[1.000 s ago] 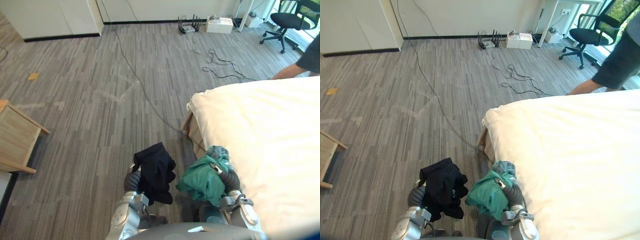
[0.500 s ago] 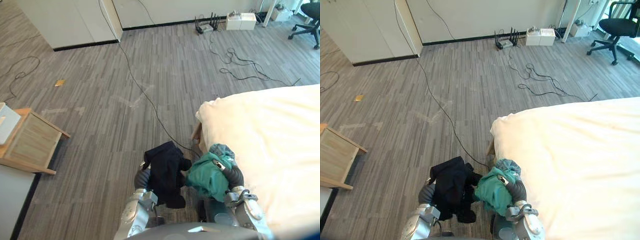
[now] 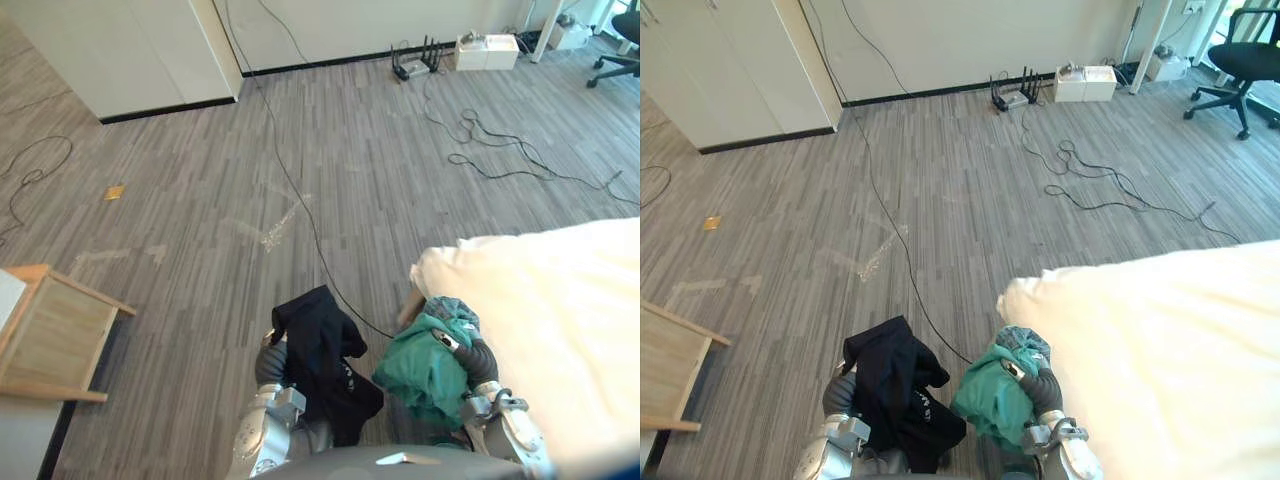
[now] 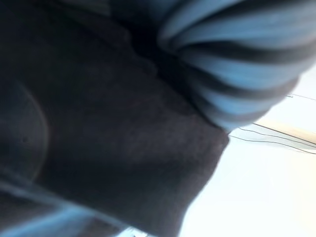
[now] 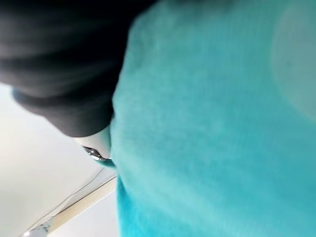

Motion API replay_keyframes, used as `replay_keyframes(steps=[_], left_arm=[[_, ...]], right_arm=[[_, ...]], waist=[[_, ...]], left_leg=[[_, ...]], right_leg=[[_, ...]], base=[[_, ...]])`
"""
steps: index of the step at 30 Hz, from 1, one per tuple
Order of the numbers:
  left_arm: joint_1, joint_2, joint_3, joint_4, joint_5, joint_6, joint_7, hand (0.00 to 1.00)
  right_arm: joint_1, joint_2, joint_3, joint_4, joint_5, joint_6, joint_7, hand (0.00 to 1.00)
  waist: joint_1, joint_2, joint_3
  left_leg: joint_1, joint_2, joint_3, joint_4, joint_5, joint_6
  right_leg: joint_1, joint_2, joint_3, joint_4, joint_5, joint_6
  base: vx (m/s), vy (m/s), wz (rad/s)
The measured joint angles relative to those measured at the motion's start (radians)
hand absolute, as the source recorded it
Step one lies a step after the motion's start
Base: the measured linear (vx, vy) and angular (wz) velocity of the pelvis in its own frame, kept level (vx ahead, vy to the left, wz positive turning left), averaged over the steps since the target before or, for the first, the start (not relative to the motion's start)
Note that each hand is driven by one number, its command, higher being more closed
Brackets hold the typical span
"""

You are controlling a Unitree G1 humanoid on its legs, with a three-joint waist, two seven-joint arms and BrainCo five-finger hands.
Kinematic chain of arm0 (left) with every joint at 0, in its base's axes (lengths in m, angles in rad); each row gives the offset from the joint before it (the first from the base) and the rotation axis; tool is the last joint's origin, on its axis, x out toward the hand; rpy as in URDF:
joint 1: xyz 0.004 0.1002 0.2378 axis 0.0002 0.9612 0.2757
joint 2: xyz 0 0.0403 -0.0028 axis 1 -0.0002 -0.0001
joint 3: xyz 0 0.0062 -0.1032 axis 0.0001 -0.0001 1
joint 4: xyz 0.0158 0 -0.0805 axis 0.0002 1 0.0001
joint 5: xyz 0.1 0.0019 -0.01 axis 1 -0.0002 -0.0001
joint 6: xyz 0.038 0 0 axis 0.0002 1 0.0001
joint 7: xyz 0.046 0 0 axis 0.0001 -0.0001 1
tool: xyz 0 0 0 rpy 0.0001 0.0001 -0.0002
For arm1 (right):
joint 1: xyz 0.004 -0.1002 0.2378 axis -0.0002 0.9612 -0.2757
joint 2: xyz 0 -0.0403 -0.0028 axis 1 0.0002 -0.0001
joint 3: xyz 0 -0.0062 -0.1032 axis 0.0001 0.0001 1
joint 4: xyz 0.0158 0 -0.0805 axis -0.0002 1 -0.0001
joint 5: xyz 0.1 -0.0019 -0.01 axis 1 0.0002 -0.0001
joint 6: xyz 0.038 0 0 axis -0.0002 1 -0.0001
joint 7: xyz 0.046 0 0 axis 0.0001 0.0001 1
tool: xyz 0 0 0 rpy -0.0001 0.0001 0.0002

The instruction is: Tidy the bed and pick cloth on bed and put in laundry

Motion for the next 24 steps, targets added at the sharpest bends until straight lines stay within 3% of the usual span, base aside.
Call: replay_keyframes(steps=[3, 6, 8, 9, 10, 11, 12, 14, 16, 17, 20, 22, 23, 24], left_arm=[[-0.021, 0.004, 0.002, -0.001, -0.008, -0.002, 0.007, 1.0], [-0.019, 0.0, -0.003, -0.007, -0.007, -0.003, 0.004, 1.0], [-0.018, 0.001, 0.0, -0.007, -0.007, -0.003, 0.001, 1.0], [-0.005, 0.007, 0.004, -0.01, -0.005, -0.003, -0.002, 1.0], [0.003, 0.015, 0.005, -0.019, 0.005, -0.003, -0.003, 1.0], [0.009, 0.016, 0.006, -0.019, 0.006, -0.003, -0.004, 1.0], [0.021, 0.025, 0.005, -0.017, 0.006, -0.003, -0.002, 1.0], [0.031, 0.027, -0.001, -0.017, 0.006, -0.003, 0.0, 1.0], [0.007, 0.041, 0.0, -0.015, 0.006, -0.004, 0.002, 1.0], [-0.01, 0.043, 0.001, -0.007, 0.005, -0.004, 0.003, 1.0], [-0.043, 0.043, 0.0, 0.013, 0.005, 0.008, 0.0, 1.0], [-0.045, 0.042, -0.003, 0.013, 0.005, 0.014, -0.005, 1.0], [-0.037, 0.043, -0.003, 0.016, 0.005, 0.022, -0.008, 1.0], [-0.038, 0.033, -0.009, 0.054, 0.005, 0.028, -0.013, 1.0]], right_arm=[[-0.03, 0.007, 0.001, -0.02, 0.0, 0.001, 0.005, 1.0], [-0.04, 0.012, -0.001, -0.02, -0.001, 0.0, 0.006, 1.0], [-0.035, 0.017, -0.001, -0.019, -0.003, 0.001, 0.005, 1.0], [-0.024, 0.021, 0.0, -0.018, -0.01, 0.001, 0.004, 1.0], [-0.014, 0.037, 0.001, -0.011, -0.013, 0.001, 0.003, 1.0], [-0.01, 0.039, 0.002, -0.005, -0.014, 0.001, 0.002, 1.0], [-0.005, 0.056, 0.007, 0.015, -0.021, 0.001, 0.001, 1.0], [0.011, 0.056, 0.022, 0.032, -0.032, 0.001, 0.0, 1.0], [0.027, 0.056, 0.033, 0.032, -0.032, 0.0, 0.002, 1.0], [0.03, 0.053, 0.032, 0.031, -0.032, 0.0, 0.002, 1.0], [0.036, 0.044, 0.029, 0.029, -0.03, -0.004, 0.0, 1.0], [0.037, 0.046, 0.03, 0.021, -0.029, -0.014, -0.003, 1.0], [0.036, 0.048, 0.034, 0.017, -0.029, -0.021, -0.008, 1.0], [0.038, 0.047, 0.036, 0.024, -0.029, -0.021, -0.018, 1.0]], waist=[[0.008, -0.008, 0.004], [0.029, -0.009, -0.007], [0.028, -0.013, -0.013], [0.032, -0.036, -0.023], [0.031, -0.067, -0.027], [0.03, -0.077, -0.026], [0.021, -0.083, -0.02], [-0.004, -0.068, -0.015], [-0.026, -0.056, -0.011], [-0.032, -0.058, -0.012], [-0.061, -0.048, -0.01], [-0.067, -0.042, -0.009], [-0.06, -0.044, -0.008], [-0.058, -0.02, -0.01]], left_leg=[[-0.017, 0.022, 0.039, 0.115, -0.08, 0.044], [0.033, 0.016, 0.042, 0.1, -0.168, 0.018], [0.069, -0.009, 0.038, 0.083, -0.21, 0.022], [0.098, -0.042, 0.038, 0.057, -0.226, 0.026], [0.137, -0.081, 0.032, 0.03, -0.244, 0.032], [0.156, -0.096, 0.02, 0.02, -0.253, 0.036], [0.205, -0.109, 0.002, 0.004, -0.26, 0.042], [0.285, -0.106, -0.04, -0.03, -0.257, 0.043], [0.364, -0.103, -0.102, -0.075, -0.255, 0.04], [0.402, -0.101, -0.141, -0.092, -0.255, 0.04], [0.46, -0.073, -0.234, -0.112, -0.259, 0.033], [0.486, -0.05, -0.266, -0.114, -0.275, -0.002], [0.516, -0.041, -0.283, -0.112, -0.293, -0.035], [0.543, -0.008, -0.3, -0.108, -0.307, -0.059]], right_leg=[[0.069, -0.012, 0.001, -0.093, 0.071, 0.039], [0.071, -0.023, -0.001, -0.047, 0.113, 0.061], [0.029, -0.045, -0.003, 0.092, 0.109, 0.069], [-0.041, -0.081, -0.008, 0.26, 0.113, 0.086], [-0.128, -0.131, -0.009, 0.47, 0.164, 0.112], [-0.168, -0.148, -0.007, 0.562, 0.179, 0.113], [-0.236, -0.156, -0.008, 0.724, 0.142, 0.095], [-0.308, -0.122, -0.032, 0.797, 0.09, 0.057], [-0.413, -0.078, -0.065, 0.749, 0.045, -0.01], [-0.457, -0.062, -0.084, 0.69, 0.036, -0.025], [-0.514, -0.021, -0.1, 0.452, 0.065, -0.025], [-0.524, -0.005, -0.096, 0.269, 0.163, -0.024], [-0.517, 0.005, -0.076, 0.138, 0.308, -0.034], [-0.476, 0.034, -0.09, 0.114, 0.403, -0.08]], base=[[0.41, 0.161, -0.18], [0.28, 0.137, -0.21], [0.27, 0.133, 0.13], [0.29, 0.125, 0.15], [0.3, 0.116, 0.18], [0.31, 0.078, 0.28], [0.33, 0.062, 0.39], [0.34, 0.054, 0.55], [0.4, -0.01, 0.84], [0.41, -0.069, 0.85], [0.33, -0.116, 1.03], [0.41, -0.21, 0.91], [0.49, -0.265, 0.63], [0.49, -0.254, 0.46]])
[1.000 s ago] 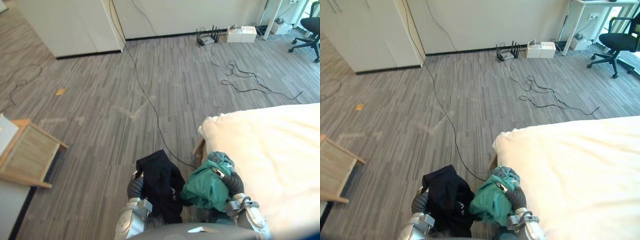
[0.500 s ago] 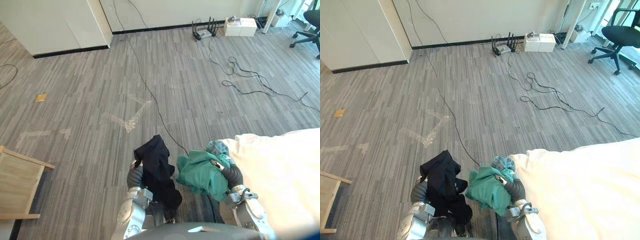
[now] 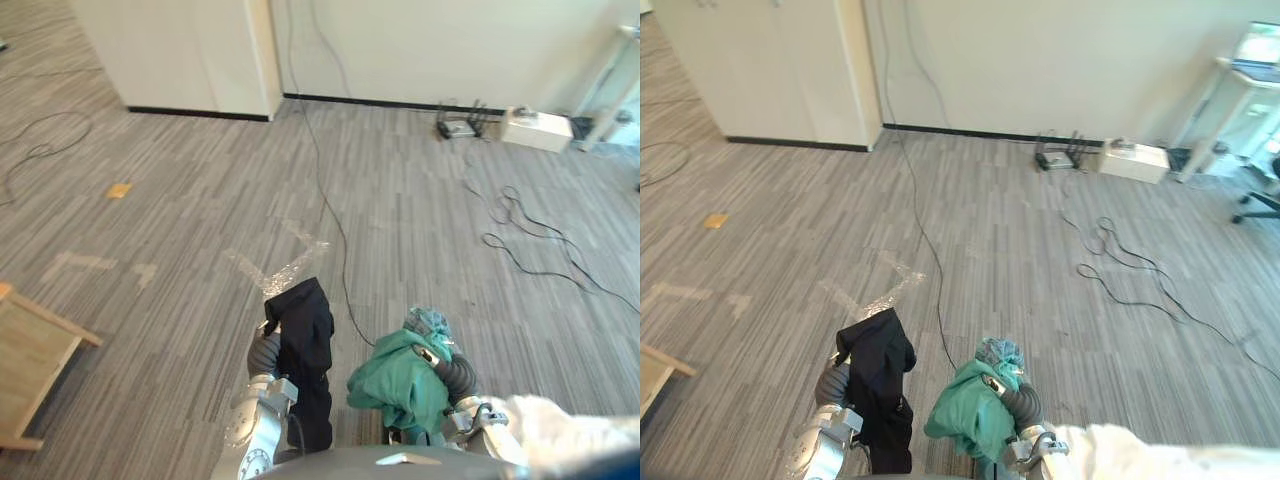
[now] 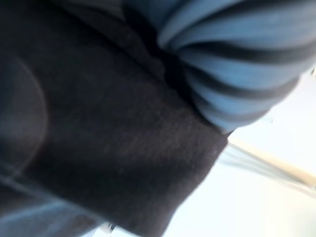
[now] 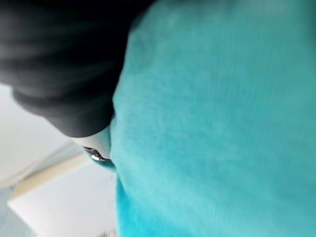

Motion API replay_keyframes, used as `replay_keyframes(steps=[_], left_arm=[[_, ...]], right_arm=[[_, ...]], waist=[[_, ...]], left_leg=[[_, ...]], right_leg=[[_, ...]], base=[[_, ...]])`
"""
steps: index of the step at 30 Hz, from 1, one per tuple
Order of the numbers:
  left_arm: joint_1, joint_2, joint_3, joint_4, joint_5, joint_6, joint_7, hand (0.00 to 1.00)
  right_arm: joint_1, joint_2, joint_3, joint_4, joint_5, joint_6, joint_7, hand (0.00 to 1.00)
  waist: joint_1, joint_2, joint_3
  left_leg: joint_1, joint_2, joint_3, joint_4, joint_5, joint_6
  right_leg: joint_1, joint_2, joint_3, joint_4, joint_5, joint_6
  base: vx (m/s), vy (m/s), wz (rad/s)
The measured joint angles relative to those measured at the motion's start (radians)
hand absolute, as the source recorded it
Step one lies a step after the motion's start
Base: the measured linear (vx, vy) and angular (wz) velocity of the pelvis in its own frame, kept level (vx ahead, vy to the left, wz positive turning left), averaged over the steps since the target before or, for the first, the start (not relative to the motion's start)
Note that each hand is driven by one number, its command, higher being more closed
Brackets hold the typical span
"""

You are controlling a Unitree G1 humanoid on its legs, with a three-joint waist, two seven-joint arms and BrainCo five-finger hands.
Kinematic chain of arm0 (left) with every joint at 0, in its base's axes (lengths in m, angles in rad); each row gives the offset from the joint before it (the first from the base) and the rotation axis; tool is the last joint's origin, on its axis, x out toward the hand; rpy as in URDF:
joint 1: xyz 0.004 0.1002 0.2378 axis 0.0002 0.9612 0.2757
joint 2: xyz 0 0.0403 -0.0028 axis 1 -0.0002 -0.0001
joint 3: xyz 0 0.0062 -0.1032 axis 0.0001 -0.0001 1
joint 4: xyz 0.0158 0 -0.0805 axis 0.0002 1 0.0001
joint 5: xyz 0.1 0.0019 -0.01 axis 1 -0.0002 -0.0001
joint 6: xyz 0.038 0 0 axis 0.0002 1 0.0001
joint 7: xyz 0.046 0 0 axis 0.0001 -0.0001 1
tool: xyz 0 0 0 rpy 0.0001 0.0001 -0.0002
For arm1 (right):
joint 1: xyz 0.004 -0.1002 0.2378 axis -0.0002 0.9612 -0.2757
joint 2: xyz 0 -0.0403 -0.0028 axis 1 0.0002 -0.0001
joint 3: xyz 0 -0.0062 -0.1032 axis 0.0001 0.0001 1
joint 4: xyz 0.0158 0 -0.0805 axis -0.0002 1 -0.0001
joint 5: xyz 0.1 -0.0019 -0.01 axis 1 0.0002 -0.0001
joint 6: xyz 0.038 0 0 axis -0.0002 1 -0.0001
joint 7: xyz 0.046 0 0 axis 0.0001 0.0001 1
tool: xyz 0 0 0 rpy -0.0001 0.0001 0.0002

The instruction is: Tidy the bed and pick cloth on bed and put in laundry

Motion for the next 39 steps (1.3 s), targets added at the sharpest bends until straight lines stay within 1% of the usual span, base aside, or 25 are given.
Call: replay_keyframes(steps=[1, 5, 9, 10, 11, 13, 14, 15, 16, 18, 19, 21, 23, 24, 25, 26, 29, 30, 31, 33, 34, 35, 37, 38, 39], left_arm=[[0.003, -0.008, -0.011, 0.012, 0.0, 0.005, 0.0, 1.0], [-0.002, -0.006, -0.033, 0.021, 0.001, 0.0, -0.006, 1.0], [0.003, -0.002, -0.018, 0.022, -0.002, -0.029, -0.009, 1.0], [0.003, 0.0, -0.015, 0.022, -0.004, -0.029, -0.008, 1.0], [0.002, -0.002, -0.013, 0.022, -0.004, -0.029, -0.008, 1.0], [0.018, -0.023, 0.019, 0.022, -0.007, -0.029, -0.016, 1.0], [0.033, -0.031, 0.03, 0.023, -0.01, -0.029, -0.024, 1.0], [0.035, -0.039, 0.038, 0.022, -0.013, -0.029, -0.03, 1.0], [0.04, -0.044, 0.043, 0.022, -0.013, -0.029, -0.038, 1.0], [0.068, -0.058, 0.055, 0.021, -0.014, -0.035, -0.051, 1.0], [0.077, -0.058, 0.055, 0.02, -0.016, -0.043, -0.051, 1.0], [0.077, -0.06, 0.053, 0.018, -0.025, -0.046, -0.042, 1.0], [0.067, -0.067, 0.048, 0.017, -0.026, -0.047, -0.024, 1.0], [0.064, -0.071, 0.045, 0.017, -0.026, -0.047, -0.02, 1.0], [0.059, -0.074, 0.029, 0.016, -0.026, -0.048, -0.018, 1.0], [0.047, -0.073, 0.011, 0.004, -0.025, -0.047, -0.004, 1.0], [0.061, -0.074, 0.002, -0.022, -0.025, -0.047, 0.012, 1.0], [0.068, -0.07, 0.008, -0.017, -0.025, -0.047, 0.021, 1.0], [0.078, -0.069, 0.015, -0.013, -0.025, -0.047, 0.023, 1.0], [0.077, -0.068, 0.025, -0.014, -0.023, -0.047, 0.023, 1.0], [0.072, -0.062, 0.043, -0.015, -0.02, -0.049, 0.022, 1.0], [0.069, -0.04, 0.05, -0.015, 0.0, -0.048, 0.026, 1.0], [0.072, -0.031, 0.047, -0.015, 0.001, -0.048, 0.041, 1.0], [0.069, -0.023, 0.045, -0.015, 0.002, -0.049, 0.052, 1.0], [0.061, -0.013, 0.046, -0.016, 0.002, -0.054, 0.06, 1.0]], right_arm=[[-0.017, -0.007, -0.004, 0.002, 0.0, 0.0, -0.014, 1.0], [-0.063, 0.0, -0.004, -0.005, 0.001, -0.002, -0.043, 1.0], [-0.101, -0.001, -0.006, -0.005, 0.001, -0.002, -0.043, 1.0], [-0.104, -0.001, -0.008, 0.001, 0.0, 0.0, -0.042, 1.0], [-0.103, -0.003, -0.01, 0.003, 0.0, 0.001, -0.042, 1.0], [-0.088, -0.012, -0.015, 0.006, 0.0, 0.003, -0.026, 1.0], [-0.082, -0.014, -0.015, 0.006, 0.0, 0.003, -0.019, 1.0], [-0.078, -0.016, -0.038, 0.008, 0.0, 0.002, -0.012, 1.0], [-0.077, -0.022, -0.049, 0.01, 0.001, 0.002, -0.008, 1.0], [-0.073, -0.048, -0.058, 0.011, 0.004, 0.001, 0.02, 1.0], [-0.069, -0.046, -0.064, 0.011, 0.006, 0.001, 0.038, 1.0], [-0.057, -0.04, -0.073, 0.011, 0.006, 0.002, 0.063, 1.0], [-0.03, -0.039, -0.082, 0.01, 0.007, 0.003, 0.069, 1.0], [-0.026, -0.041, -0.085, 0.009, 0.007, 0.003, 0.069, 1.0], [-0.022, -0.05, -0.091, 0.008, 0.008, 0.003, 0.067, 1.0], [-0.023, -0.059, -0.091, 0.007, 0.009, 0.003, 0.065, 1.0], [-0.025, -0.07, -0.089, 0.001, 0.009, 0.003, 0.062, 1.0], [-0.034, -0.066, -0.086, 0.013, 0.008, 0.006, 0.059, 1.0], [-0.038, -0.064, -0.081, 0.015, 0.007, 0.016, 0.056, 1.0], [-0.049, -0.048, -0.071, 0.015, 0.007, 0.024, 0.057, 1.0], [-0.057, -0.028, -0.064, 0.013, 0.007, 0.024, 0.058, 1.0], [-0.054, -0.01, -0.053, 0.015, 0.007, 0.024, 0.057, 1.0], [-0.043, -0.008, -0.045, 0.015, 0.007, 0.024, 0.057, 1.0], [-0.038, -0.006, -0.041, 0.014, 0.007, 0.023, 0.057, 1.0], [-0.022, -0.006, -0.038, 0.016, 0.008, 0.023, 0.055, 1.0]], waist=[[0.007, 0.03, 0.005], [0.003, 0.032, 0.022], [0.005, 0.04, 0.013], [0.003, 0.052, 0.006], [0.004, 0.058, 0.003], [0.013, 0.081, 0.008], [0.023, 0.085, 0.011], [0.035, 0.09, 0.014], [0.037, 0.087, 0.016], [0.059, 0.095, 0.01], [0.071, 0.095, 0.01], [0.077, 0.087, 0.007], [0.062, 0.065, -0.004], [0.054, 0.061, -0.004], [0.052, 0.057, -0.007], [0.056, 0.051, -0.011], [0.083, 0.065, -0.03], [0.094, 0.053, -0.043], [0.099, 0.032, -0.065], [0.118, 0.022, -0.072], [0.115, -0.011, -0.069], [0.107, -0.043, -0.064], [0.097, -0.046, -0.066], [0.08, -0.037, -0.067], [0.075, -0.036, -0.069]], left_leg=[[0.002, 0.026, 0.008, -0.002, 0.012, -0.021], [0.009, 0.037, 0.007, -0.008, 0.083, -0.044], [-0.03, 0.084, 0.009, 0.115, 0.084, -0.044], [-0.094, 0.108, 0.014, 0.245, 0.102, -0.013], [-0.136, 0.124, 0.015, 0.318, 0.128, 0.007], [-0.284, 0.207, 0.034, 0.609, 0.342, 0.013], [-0.323, 0.215, 0.033, 0.682, 0.326, 0.01], [-0.396, 0.205, 0.034, 0.799, 0.266, 0.006], [-0.439, 0.182, 0.037, 0.826, 0.219, 0.006], [-0.489, 0.131, 0.081, 0.719, 0.135, -0.003], [-0.504, 0.112, 0.121, 0.591, 0.111, -0.009], [-0.501, 0.09, 0.206, 0.368, 0.109, -0.013], [-0.485, 0.057, 0.353, 0.136, 0.133, -0.017], [-0.481, 0.05, 0.392, 0.091, 0.147, -0.017], [-0.481, 0.042, 0.458, 0.025, 0.179, -0.011], [-0.481, 0.041, 0.523, -0.019, 0.214, 0.01], [-0.478, 0.044, 0.565, -0.072, 0.292, 0.059], [-0.47, 0.029, 0.567, -0.045, 0.323, 0.144], [-0.469, 0.009, 0.563, -0.002, 0.272, 0.155], [-0.466, 0.003, 0.555, 0.068, 0.197, 0.164], [-0.434, -0.025, 0.517, 0.086, 0.15, 0.164], [-0.371, -0.063, 0.46, 0.062, 0.123, 0.154], [-0.324, -0.079, 0.415, 0.034, 0.119, 0.152], [-0.282, -0.086, 0.363, 0.007, 0.12, 0.15], [-0.25, -0.095, 0.313, -0.015, 0.123, 0.146]], right_leg=[[0.012, 0.015, -0.007, 0.008, -0.002, -0.016], [-0.017, -0.007, -0.025, 0.134, -0.114, -0.04], [-0.008, 0.026, -0.064, 0.172, -0.232, -0.043], [-0.001, 0.042, -0.086, 0.151, -0.242, -0.05], [0.018, 0.051, -0.098, 0.133, -0.242, -0.051], [0.12, 0.103, -0.126, 0.024, -0.244, -0.054], [0.144, 0.113, -0.126, 0.0, -0.244, -0.055], [0.192, 0.119, -0.125, -0.032, -0.246, -0.062], [0.218, 0.119, -0.125, -0.059, -0.25, -0.071], [0.286, 0.117, -0.133, -0.124, -0.244, -0.091], [0.321, 0.113, -0.154, -0.164, -0.232, -0.109], [0.365, 0.104, -0.196, -0.214, -0.223, -0.104], [0.428, 0.08, -0.273, -0.262, -0.216, -0.069], [0.448, 0.075, -0.298, -0.277, -0.218, -0.059], [0.48, 0.07, -0.339, -0.294, -0.218, -0.029], [0.503, 0.062, -0.368, -0.298, -0.233, -0.002], [0.556, 0.058, -0.4, -0.291, -0.279, 0.071], [0.577, 0.032, -0.399, -0.263, -0.318, 0.111], [0.578, -0.008, -0.395, -0.217, -0.334, 0.138], [0.562, -0.048, -0.372, -0.097, -0.34, 0.15], [0.51, -0.115, -0.362, 0.126, -0.317, 0.172], [0.409, -0.187, -0.283, 0.45, -0.271, 0.12], [0.344, -0.199, -0.232, 0.594, -0.295, 0.113], [0.293, -0.195, -0.203, 0.65, -0.311, 0.101], [0.236, -0.196, -0.196, 0.654, -0.32, 0.087]], base=[[0.39, -0.185, 0.28], [0.37, -0.234, 0.33], [0.16, -0.187, 0.05], [0.08, -0.2, 0.05], [0.13, -0.163, 0.09], [0.2, -0.144, -0.05], [0.23, -0.123, -0.12], [0.22, -0.101, -0.03], [0.25, -0.109, -0.06], [0.24, -0.055, -0.16], [0.26, 0.003, -0.15], [0.29, 0.028, 0.18], [0.32, 0.033, 0.83], [0.48, 0.041, 1.1], [0.48, 0.059, 0.98], [0.47, 0.072, 0.86], [0.39, 0.094, 0.51], [0.48, 0.152, 0.37], [0.5, 0.176, 0.36], [0.54, 0.223, 0.41], [0.72, 0.288, 0.94], [0.61, 0.22, 1.07], [0.37, 0.082, 0.92], [0.45, 0.042, 1.25], [0.36, 0.027, 1.24]])
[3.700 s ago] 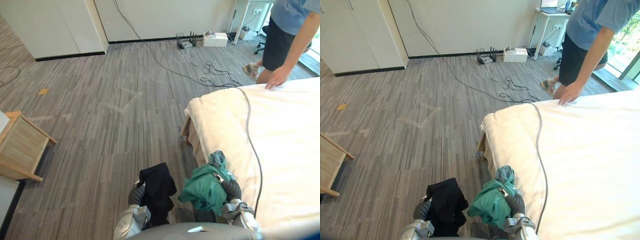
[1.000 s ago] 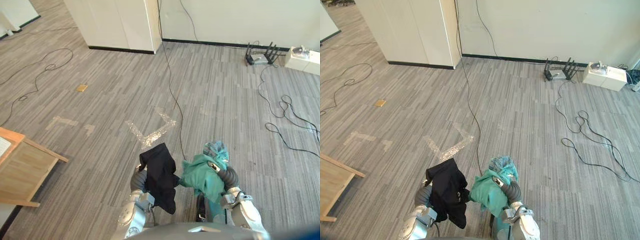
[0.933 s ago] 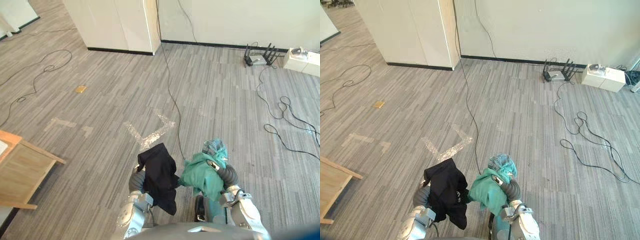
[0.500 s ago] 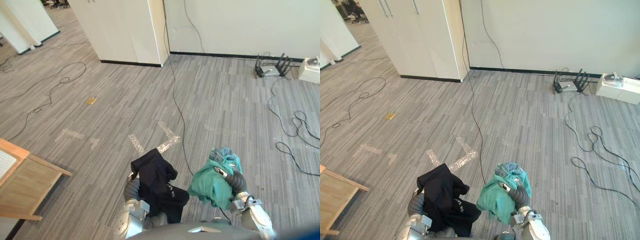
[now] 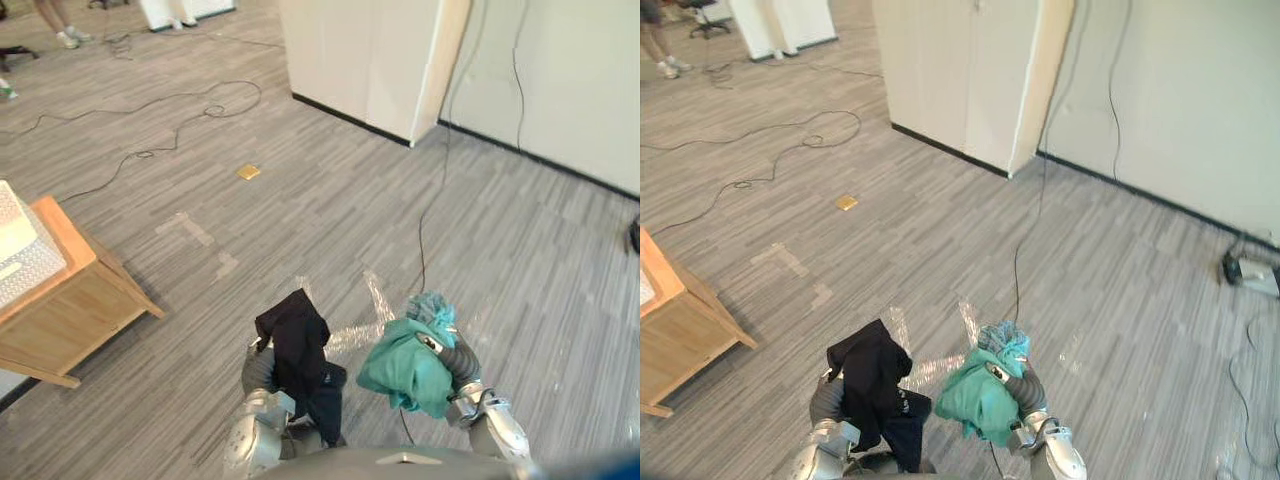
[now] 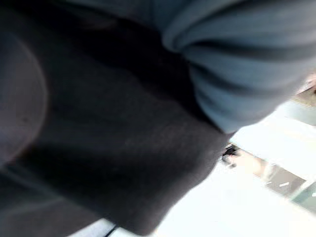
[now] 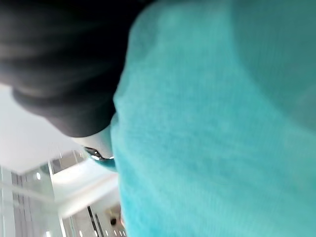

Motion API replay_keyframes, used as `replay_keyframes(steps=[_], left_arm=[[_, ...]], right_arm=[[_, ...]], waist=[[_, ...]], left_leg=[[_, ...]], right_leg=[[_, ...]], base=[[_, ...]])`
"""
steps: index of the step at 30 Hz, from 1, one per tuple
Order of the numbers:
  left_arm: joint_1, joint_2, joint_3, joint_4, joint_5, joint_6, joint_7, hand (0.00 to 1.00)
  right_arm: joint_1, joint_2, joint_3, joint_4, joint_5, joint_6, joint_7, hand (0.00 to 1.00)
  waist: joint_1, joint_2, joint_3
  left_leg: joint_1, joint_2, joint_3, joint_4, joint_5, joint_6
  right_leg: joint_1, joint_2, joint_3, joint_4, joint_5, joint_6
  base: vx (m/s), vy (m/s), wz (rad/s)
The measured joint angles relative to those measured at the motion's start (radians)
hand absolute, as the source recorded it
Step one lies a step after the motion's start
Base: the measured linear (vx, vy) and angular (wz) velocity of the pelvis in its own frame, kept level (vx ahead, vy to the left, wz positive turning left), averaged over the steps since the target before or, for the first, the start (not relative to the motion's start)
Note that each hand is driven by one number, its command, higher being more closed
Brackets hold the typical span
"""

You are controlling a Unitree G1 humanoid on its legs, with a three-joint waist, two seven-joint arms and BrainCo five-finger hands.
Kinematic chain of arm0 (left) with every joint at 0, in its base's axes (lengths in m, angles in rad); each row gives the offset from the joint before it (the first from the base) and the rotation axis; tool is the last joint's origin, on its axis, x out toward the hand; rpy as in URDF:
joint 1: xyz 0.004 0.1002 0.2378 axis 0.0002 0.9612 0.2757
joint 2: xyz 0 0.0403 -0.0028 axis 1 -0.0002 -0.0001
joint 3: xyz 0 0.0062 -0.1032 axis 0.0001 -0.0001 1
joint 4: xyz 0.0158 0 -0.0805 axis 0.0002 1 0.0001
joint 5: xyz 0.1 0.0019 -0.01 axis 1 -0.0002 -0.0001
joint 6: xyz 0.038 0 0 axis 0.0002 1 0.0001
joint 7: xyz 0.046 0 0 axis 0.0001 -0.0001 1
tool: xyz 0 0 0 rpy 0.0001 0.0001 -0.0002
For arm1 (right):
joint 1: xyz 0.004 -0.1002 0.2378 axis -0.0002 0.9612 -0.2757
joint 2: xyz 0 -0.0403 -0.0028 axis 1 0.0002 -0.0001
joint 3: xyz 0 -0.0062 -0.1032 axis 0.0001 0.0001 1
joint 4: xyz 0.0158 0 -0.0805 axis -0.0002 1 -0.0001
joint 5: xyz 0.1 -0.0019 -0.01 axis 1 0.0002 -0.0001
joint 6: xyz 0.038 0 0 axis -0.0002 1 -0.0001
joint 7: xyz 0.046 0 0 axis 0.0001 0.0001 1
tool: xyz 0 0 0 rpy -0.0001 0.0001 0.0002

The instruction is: Tidy the bed and pick cloth on bed and put in laundry

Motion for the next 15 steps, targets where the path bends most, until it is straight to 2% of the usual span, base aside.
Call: replay_keyframes(steps=[1, 3, 5, 6, 8, 9, 10, 11, 12, 14, 15], left_arm=[[-0.008, 0.004, 0.002, 0.0, 0.0, -0.003, 0.0, 1.0], [-0.037, 0.025, 0.005, 0.001, -0.003, -0.004, -0.002, 1.0], [-0.044, 0.028, 0.006, 0.001, -0.005, -0.005, -0.004, 1.0], [-0.045, 0.028, 0.006, 0.002, -0.006, -0.003, -0.005, 1.0], [-0.048, 0.025, 0.003, 0.004, -0.013, 0.02, -0.02, 1.0], [-0.046, 0.027, 0.003, 0.005, -0.015, 0.032, -0.028, 1.0], [-0.046, 0.028, 0.003, 0.007, -0.015, 0.034, -0.034, 1.0], [-0.034, 0.032, 0.002, 0.013, -0.015, 0.036, -0.045, 1.0], [-0.028, 0.025, 0.0, 0.031, -0.017, 0.037, -0.047, 1.0], [-0.024, 0.022, -0.015, 0.041, -0.025, 0.037, -0.057, 1.0], [-0.02, 0.019, -0.023, 0.043, -0.027, 0.037, -0.066, 1.0]], right_arm=[[0.005, 0.0, 0.004, 0.001, 0.001, 0.0, -0.002, 1.0], [0.019, -0.002, 0.015, 0.003, 0.005, -0.003, -0.031, 1.0], [0.022, -0.001, 0.023, 0.003, 0.013, -0.009, -0.048, 1.0], [0.022, -0.002, 0.031, 0.004, 0.017, -0.011, -0.06, 1.0], [0.025, -0.001, 0.032, 0.004, 0.033, -0.015, -0.07, 1.0], [0.028, 0.002, 0.032, 0.004, 0.035, -0.022, -0.069, 1.0], [0.028, 0.004, 0.032, 0.004, 0.041, -0.024, -0.068, 1.0], [0.028, 0.007, 0.034, 0.004, 0.043, -0.024, -0.067, 1.0], [0.026, 0.007, 0.036, 0.003, 0.043, -0.025, -0.066, 1.0], [0.012, 0.004, 0.033, 0.001, 0.047, -0.037, -0.067, 1.0], [-0.007, 0.005, 0.035, 0.001, 0.05, -0.046, -0.067, 1.0]], waist=[[-0.001, -0.005, -0.001], [-0.024, -0.009, 0.002], [-0.024, -0.005, 0.005], [-0.026, -0.001, 0.008], [-0.037, 0.019, 0.019], [-0.046, 0.023, 0.022], [-0.045, 0.022, 0.026], [-0.044, 0.023, 0.033], [-0.04, 0.031, 0.043], [-0.035, 0.064, 0.054], [-0.031, 0.07, 0.069]], left_leg=[[0.015, -0.007, -0.025, -0.01, 0.0, -0.001], [0.052, -0.019, -0.138, -0.028, 0.001, -0.01], [0.076, -0.019, -0.194, -0.044, 0.0, -0.029], [0.099, -0.017, -0.239, -0.053, -0.003, -0.044], [0.116, 0.009, -0.311, -0.054, -0.016, -0.071], [0.119, 0.024, -0.366, -0.045, -0.032, -0.095], [0.121, 0.029, -0.387, -0.039, -0.044, -0.104], [0.129, 0.043, -0.418, -0.016, -0.074, -0.126], [0.135, 0.075, -0.437, 0.003, -0.1, -0.15], [0.139, 0.105, -0.432, 0.012, -0.108, -0.164], [0.143, 0.124, -0.414, 0.021, -0.108, -0.166]], right_leg=[[-0.029, 0.001, 0.014, -0.01, -0.005, -0.007], [-0.115, 0.021, 0.056, -0.134, -0.039, -0.022], [-0.162, 0.048, 0.093, -0.25, -0.037, -0.02], [-0.19, 0.076, 0.134, -0.352, -0.031, -0.011], [-0.208, 0.132, 0.21, -0.53, 0.038, 0.005], [-0.212, 0.155, 0.271, -0.686, 0.126, 0.017], [-0.213, 0.158, 0.292, -0.732, 0.173, 0.022], [-0.196, 0.168, 0.303, -0.75, 0.27, 0.029], [-0.193, 0.196, 0.289, -0.71, 0.271, -0.021], [-0.211, 0.205, 0.259, -0.633, 0.213, -0.046], [-0.223, 0.206, 0.241, -0.575, 0.163, -0.061]], base=[[0.4, -0.032, 1.32], [0.31, -0.083, 1.5], [0.21, -0.094, 1.09], [0.36, -0.223, 1.11], [0.35, -0.271, 1.23], [0.21, -0.236, 1.03], [0.28, -0.341, 1.12], [0.3, -0.379, 0.75], [0.29, -0.377, 0.63], [0.25, -0.334, 0.4], [0.26, -0.361, 0.43]])
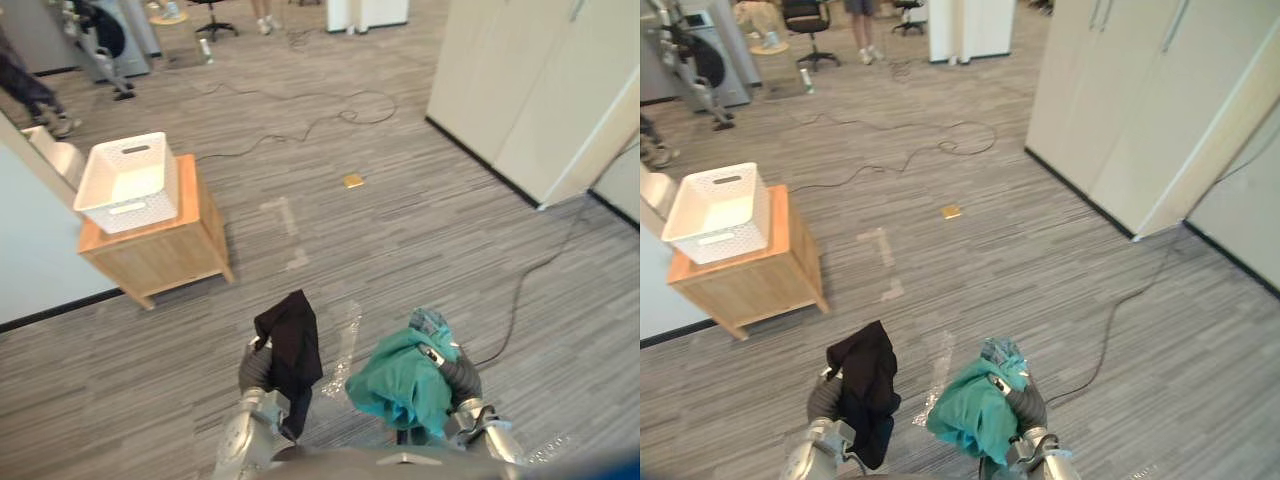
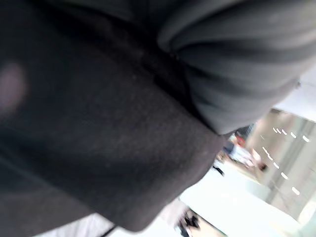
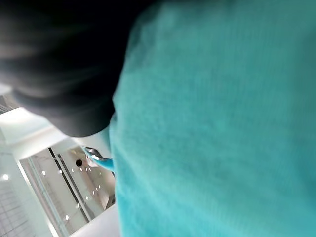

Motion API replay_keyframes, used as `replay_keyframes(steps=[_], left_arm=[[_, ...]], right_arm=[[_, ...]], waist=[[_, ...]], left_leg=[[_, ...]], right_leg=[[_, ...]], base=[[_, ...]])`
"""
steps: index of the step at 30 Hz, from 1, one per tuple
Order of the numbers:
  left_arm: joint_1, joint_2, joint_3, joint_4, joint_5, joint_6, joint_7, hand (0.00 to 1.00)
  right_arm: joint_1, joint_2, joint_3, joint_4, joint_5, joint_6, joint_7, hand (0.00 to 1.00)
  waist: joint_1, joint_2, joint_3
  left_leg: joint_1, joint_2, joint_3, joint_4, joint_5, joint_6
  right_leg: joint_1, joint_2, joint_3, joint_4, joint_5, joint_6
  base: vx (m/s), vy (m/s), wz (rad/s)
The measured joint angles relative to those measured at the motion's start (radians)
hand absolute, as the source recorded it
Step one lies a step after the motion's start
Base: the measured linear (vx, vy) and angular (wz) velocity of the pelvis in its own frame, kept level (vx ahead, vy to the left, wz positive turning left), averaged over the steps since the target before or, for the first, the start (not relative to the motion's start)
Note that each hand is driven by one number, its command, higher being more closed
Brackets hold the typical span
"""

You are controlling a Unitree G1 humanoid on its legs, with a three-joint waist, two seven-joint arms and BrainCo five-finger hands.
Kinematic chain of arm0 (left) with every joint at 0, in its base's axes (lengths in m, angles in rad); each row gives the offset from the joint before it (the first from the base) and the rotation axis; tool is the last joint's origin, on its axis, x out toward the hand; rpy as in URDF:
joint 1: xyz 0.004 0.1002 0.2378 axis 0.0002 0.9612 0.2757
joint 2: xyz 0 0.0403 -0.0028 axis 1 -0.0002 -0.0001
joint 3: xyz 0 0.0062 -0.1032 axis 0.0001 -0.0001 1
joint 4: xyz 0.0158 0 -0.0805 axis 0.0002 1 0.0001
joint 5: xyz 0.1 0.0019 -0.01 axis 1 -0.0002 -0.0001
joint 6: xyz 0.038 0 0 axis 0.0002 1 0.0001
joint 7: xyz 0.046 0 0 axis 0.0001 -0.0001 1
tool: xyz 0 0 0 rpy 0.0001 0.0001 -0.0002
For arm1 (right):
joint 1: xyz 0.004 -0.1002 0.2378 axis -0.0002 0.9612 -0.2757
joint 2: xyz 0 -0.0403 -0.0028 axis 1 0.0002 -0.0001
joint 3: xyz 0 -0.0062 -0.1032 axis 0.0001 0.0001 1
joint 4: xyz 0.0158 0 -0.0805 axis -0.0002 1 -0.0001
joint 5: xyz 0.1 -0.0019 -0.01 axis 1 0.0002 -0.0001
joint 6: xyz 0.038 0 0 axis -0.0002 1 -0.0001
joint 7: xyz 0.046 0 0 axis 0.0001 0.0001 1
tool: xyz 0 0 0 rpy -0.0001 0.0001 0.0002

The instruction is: Tidy the bed and pick cloth on bed and put in laundry

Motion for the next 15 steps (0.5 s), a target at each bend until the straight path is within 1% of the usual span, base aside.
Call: replay_keyframes(steps=[1, 2, 3, 4, 5, 6, 7, 8, 9, 10, 11, 12, 13, 14, 15], left_arm=[[0.005, -0.001, -0.007, 0.001, -0.001, 0.0, -0.001, 1.0], [0.007, -0.002, -0.009, 0.002, -0.001, 0.0, -0.001, 1.0], [0.015, -0.004, -0.011, 0.01, -0.005, 0.0, -0.001, 1.0], [0.017, -0.009, -0.01, 0.01, -0.023, 0.0, -0.002, 1.0], [0.021, -0.017, -0.009, 0.01, -0.025, 0.0, -0.002, 1.0], [0.021, -0.029, -0.006, 0.01, -0.025, 0.0, -0.003, 1.0], [0.043, -0.039, 0.0, 0.011, -0.025, 0.006, -0.005, 1.0], [0.048, -0.039, 0.001, 0.011, -0.025, 0.015, -0.012, 1.0], [0.05, -0.039, 0.002, 0.01, -0.025, 0.027, -0.024, 1.0], [0.048, -0.042, 0.005, 0.009, -0.025, 0.031, -0.027, 1.0], [0.048, -0.044, 0.01, 0.01, -0.025, 0.039, -0.026, 1.0], [0.048, -0.044, 0.014, 0.01, -0.025, 0.041, -0.026, 1.0], [0.048, -0.045, 0.018, 0.01, -0.025, 0.041, -0.025, 1.0], [0.056, -0.045, 0.025, 0.01, -0.026, 0.043, -0.024, 1.0], [0.067, -0.045, 0.03, 0.01, -0.028, 0.05, -0.022, 1.0]], right_arm=[[-0.009, 0.0, 0.003, 0.0, 0.0, 0.0, 0.0, 1.0], [-0.013, 0.0, 0.005, 0.0, 0.0, 0.0, 0.0, 1.0], [-0.016, -0.001, 0.005, 0.0, 0.0, 0.0, 0.0, 1.0], [-0.016, -0.005, 0.005, -0.002, 0.0, 0.0, -0.002, 1.0], [-0.016, -0.012, 0.005, -0.007, 0.0, 0.0, -0.003, 1.0], [-0.014, -0.028, 0.0, -0.019, 0.0, 0.001, -0.005, 1.0], [-0.002, -0.036, -0.001, -0.022, 0.0, 0.001, -0.01, 1.0], [0.004, -0.037, -0.002, -0.022, 0.0, 0.002, -0.012, 1.0], [0.011, -0.04, -0.016, -0.024, 0.001, 0.002, -0.018, 1.0], [0.011, -0.042, -0.027, -0.024, 0.001, 0.002, -0.021, 1.0], [0.01, -0.048, -0.048, -0.023, 0.002, 0.005, -0.021, 1.0], [0.012, -0.052, -0.06, -0.023, 0.002, 0.011, -0.021, 1.0], [0.012, -0.054, -0.063, -0.024, 0.002, 0.015, -0.021, 1.0], [0.009, -0.058, -0.065, -0.024, 0.001, 0.023, -0.021, 1.0], [0.008, -0.066, -0.067, -0.023, 0.001, 0.028, -0.021, 1.0]], waist=[[0.003, 0.003, 0.001], [0.004, 0.005, 0.0], [0.002, 0.012, 0.0], [-0.003, 0.016, 0.011], [-0.008, 0.024, 0.02], [-0.008, 0.048, 0.026], [-0.003, 0.045, 0.029], [0.006, 0.044, 0.027], [0.011, 0.043, 0.026], [0.011, 0.043, 0.027], [0.011, 0.045, 0.028], [0.015, 0.04, 0.029], [0.018, 0.036, 0.03], [0.02, 0.029, 0.034], [0.017, 0.029, 0.035]], left_leg=[[0.003, 0.016, 0.011, 0.016, 0.0, 0.0], [0.001, 0.021, 0.014, 0.033, 0.0, 0.0], [-0.033, 0.04, 0.032, 0.13, 0.006, 0.003], [-0.1, 0.069, 0.063, 0.285, 0.035, 0.015], [-0.155, 0.1, 0.086, 0.409, 0.082, 0.031], [-0.207, 0.141, 0.118, 0.513, 0.163, 0.046], [-0.25, 0.17, 0.135, 0.59, 0.263, 0.037], [-0.262, 0.168, 0.144, 0.608, 0.268, 0.027], [-0.299, 0.148, 0.173, 0.622, 0.202, 0.019], [-0.319, 0.135, 0.188, 0.616, 0.166, 0.018], [-0.343, 0.108, 0.228, 0.555, 0.111, 0.008], [-0.339, 0.079, 0.278, 0.428, 0.089, 0.0], [-0.334, 0.062, 0.297, 0.355, 0.088, -0.004], [-0.317, 0.034, 0.327, 0.209, 0.099, -0.015], [-0.303, 0.017, 0.343, 0.07, 0.132, -0.016]], right_leg=[[-0.003, 0.003, -0.018, 0.042, -0.045, -0.016], [0.001, 0.005, -0.032, 0.054, -0.063, -0.02], [0.021, 0.01, -0.062, 0.058, -0.085, -0.036], [0.056, 0.016, -0.093, 0.044, -0.099, -0.043], [0.089, 0.032, -0.113, 0.015, -0.102, -0.047], [0.138, 0.053, -0.132, -0.03, -0.102, -0.047], [0.199, 0.073, -0.143, -0.111, -0.101, -0.047], [0.225, 0.074, -0.144, -0.146, -0.101, -0.048], [0.251, 0.071, -0.142, -0.194, -0.093, -0.065], [0.266, 0.069, -0.141, -0.215, -0.084, -0.081], [0.286, 0.068, -0.141, -0.255, -0.068, -0.104], [0.311, 0.06, -0.143, -0.282, -0.062, -0.111], [0.321, 0.054, -0.144, -0.289, -0.059, -0.109], [0.343, 0.039, -0.146, -0.292, -0.054, -0.105], [0.375, 0.03, -0.149, -0.303, -0.061, -0.087]], base=[[0.21, -0.292, 0.38], [0.2, -0.261, 0.44], [0.17, -0.241, 0.54], [0.16, -0.268, 0.65], [0.11, -0.218, 0.52], [0.2, -0.194, 0.35], [0.23, -0.117, 0.17], [0.3, -0.098, 0.09], [0.22, -0.048, 0.08], [0.25, -0.058, 0.18], [0.24, -0.035, 0.22], [0.23, -0.015, 0.21], [0.22, 0.015, 0.11], [0.24, 0.046, 0.05], [0.26, 0.065, 0.02]])
